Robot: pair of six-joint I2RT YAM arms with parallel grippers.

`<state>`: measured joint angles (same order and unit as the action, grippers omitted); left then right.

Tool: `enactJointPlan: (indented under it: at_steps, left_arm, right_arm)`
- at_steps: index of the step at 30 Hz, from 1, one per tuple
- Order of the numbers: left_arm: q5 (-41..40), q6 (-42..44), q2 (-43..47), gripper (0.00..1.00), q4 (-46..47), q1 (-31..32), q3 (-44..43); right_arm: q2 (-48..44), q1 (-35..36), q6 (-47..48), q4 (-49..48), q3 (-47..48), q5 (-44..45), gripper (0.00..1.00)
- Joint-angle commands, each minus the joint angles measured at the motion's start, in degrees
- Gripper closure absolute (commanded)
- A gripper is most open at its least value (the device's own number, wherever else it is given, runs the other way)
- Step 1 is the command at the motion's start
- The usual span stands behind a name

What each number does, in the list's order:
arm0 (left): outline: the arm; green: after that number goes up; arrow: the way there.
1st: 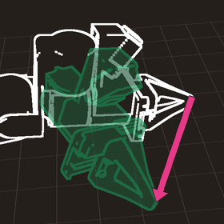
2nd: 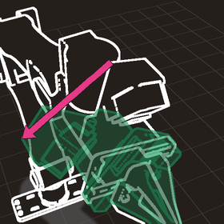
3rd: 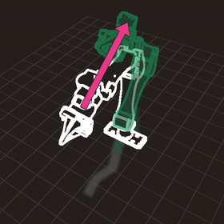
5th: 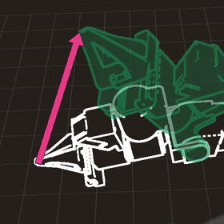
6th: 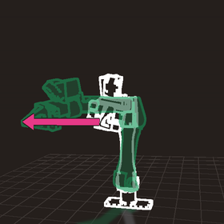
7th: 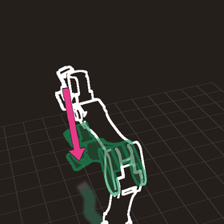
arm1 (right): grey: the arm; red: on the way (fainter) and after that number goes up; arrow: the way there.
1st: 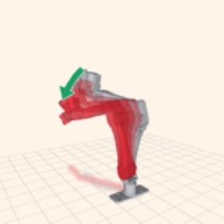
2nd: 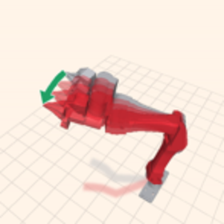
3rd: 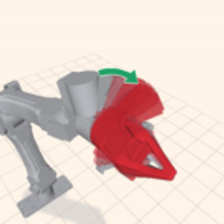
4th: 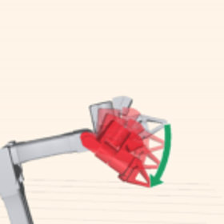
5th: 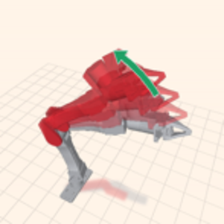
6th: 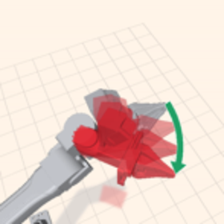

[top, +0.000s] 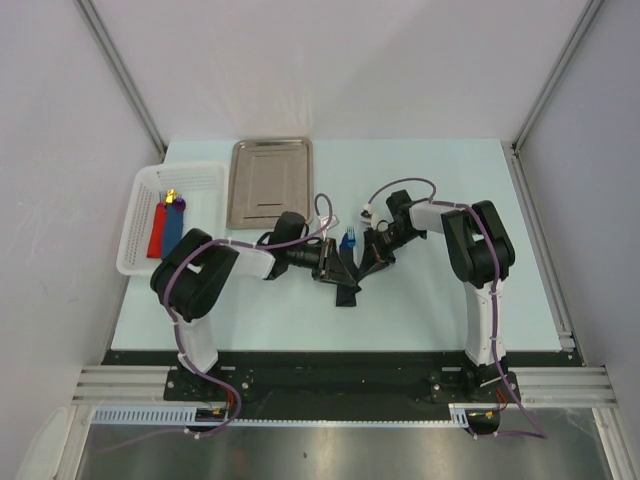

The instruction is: Place the utensils on the paper napkin and roll it up

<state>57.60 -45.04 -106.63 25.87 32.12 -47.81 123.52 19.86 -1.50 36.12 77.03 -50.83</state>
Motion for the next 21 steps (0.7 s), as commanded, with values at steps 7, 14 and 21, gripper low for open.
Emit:
enactJointPlan:
  at_steps: [7,14,21]
  left_arm:
    - [1.28,4.95,-5.78,0.87,-5.3,1.1,0.61]
    - [0.67,8.82,-8.94,0.8,-9.6,1.98,-1.93]
    - [-2.58,11.81,-11.67,0.82,-14.88,1.28,-2.99]
  right_arm:
    - [1.02,0.1,2.64,-1.31,-2.5,8.82,1.0]
    - [1.02,0.09,2.2,-1.32,-2.42,8.99,1.0]
    - [-3.19,-1.49,1.76,2.72,1.97,5.57,0.89]
